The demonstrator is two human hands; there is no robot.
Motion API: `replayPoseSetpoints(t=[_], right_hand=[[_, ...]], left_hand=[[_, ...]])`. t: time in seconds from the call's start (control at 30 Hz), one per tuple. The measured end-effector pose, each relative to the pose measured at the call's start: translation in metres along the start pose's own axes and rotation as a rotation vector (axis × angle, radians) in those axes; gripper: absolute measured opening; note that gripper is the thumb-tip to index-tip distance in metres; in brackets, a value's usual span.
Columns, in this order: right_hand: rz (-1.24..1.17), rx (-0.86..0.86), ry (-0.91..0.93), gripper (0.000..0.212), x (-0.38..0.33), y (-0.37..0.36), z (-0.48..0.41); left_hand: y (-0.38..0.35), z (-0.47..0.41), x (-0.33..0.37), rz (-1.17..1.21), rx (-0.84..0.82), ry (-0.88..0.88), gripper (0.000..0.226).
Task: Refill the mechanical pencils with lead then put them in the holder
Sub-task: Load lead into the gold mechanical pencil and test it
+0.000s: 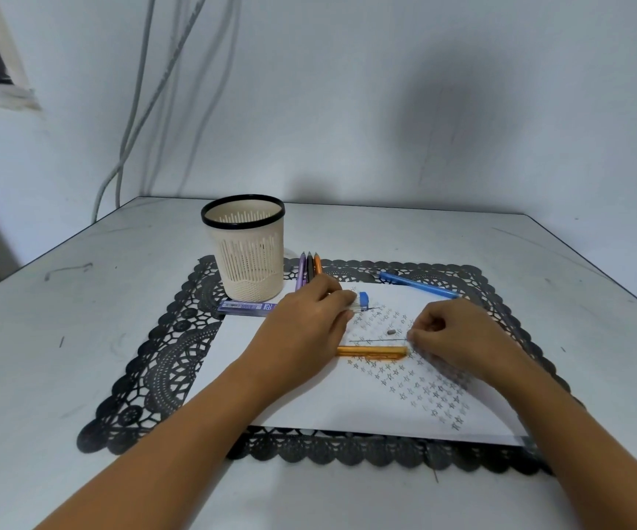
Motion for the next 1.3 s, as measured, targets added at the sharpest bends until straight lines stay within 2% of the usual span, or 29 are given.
replayPoseSetpoints(t=[0.17,0.23,0.33,0.4,0.47,0.73,0.97,1.07,1.13,1.2,1.3], right_hand=[[0.036,0.052,0.012,0.005,0.001,0.003,-0.002],[0.014,0.126,0.026,0.009,0.002,0.01,-0.003],[-0.236,0.194,0.038,0.012,-0.004,0.02,0.001],[-0.479,0.148,0.06,0.015,-0.014,0.018,0.006],[-0.616,0.105,0.097,0.019,-0.026,0.014,0.01],[-0.752,0.082,0.237,0.034,-0.052,0.008,0.019],[-0.819,0.125,0.251,0.016,-0.053,0.008,0.019],[-0.866,0.151,0.233,0.015,-0.047,0.01,0.016],[-0.938,0.155,0.233,0.015,-0.043,0.012,0.014],[-1.043,0.113,0.234,0.017,-0.041,0.011,0.012],[-1.23,-0.062,0.248,0.034,-0.046,-0.002,0.01]], left_hand=[[0.0,0.0,0.001,0.01,0.001,-0.004,0.03],[0.001,0.001,0.003,0.021,0.012,-0.008,0.03],[0.003,0.002,0.004,0.047,0.035,-0.005,0.032],[0.004,0.003,0.006,0.067,0.047,-0.007,0.033],[0.006,0.003,0.007,0.087,0.064,-0.005,0.032],[0.013,0.004,0.007,0.22,0.14,0.047,0.027],[0.005,0.008,-0.002,0.56,0.092,0.285,0.022],[-0.01,0.011,-0.008,0.788,-0.018,0.454,0.018],[-0.024,0.013,-0.005,1.038,-0.117,0.545,0.008],[-0.031,0.013,0.002,1.214,-0.184,0.568,0.008],[-0.037,0.016,0.012,1.359,-0.27,0.54,0.013]])
Point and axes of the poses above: each hand's wrist, its own z-axis away from the middle knuckle, its own y-axis out of the back of the hand, x = y × z, the point moved 10 cm from there along -z, towards the middle knuckle, and after that the axes turned 5 degrees about y, right-handed, at the moved point
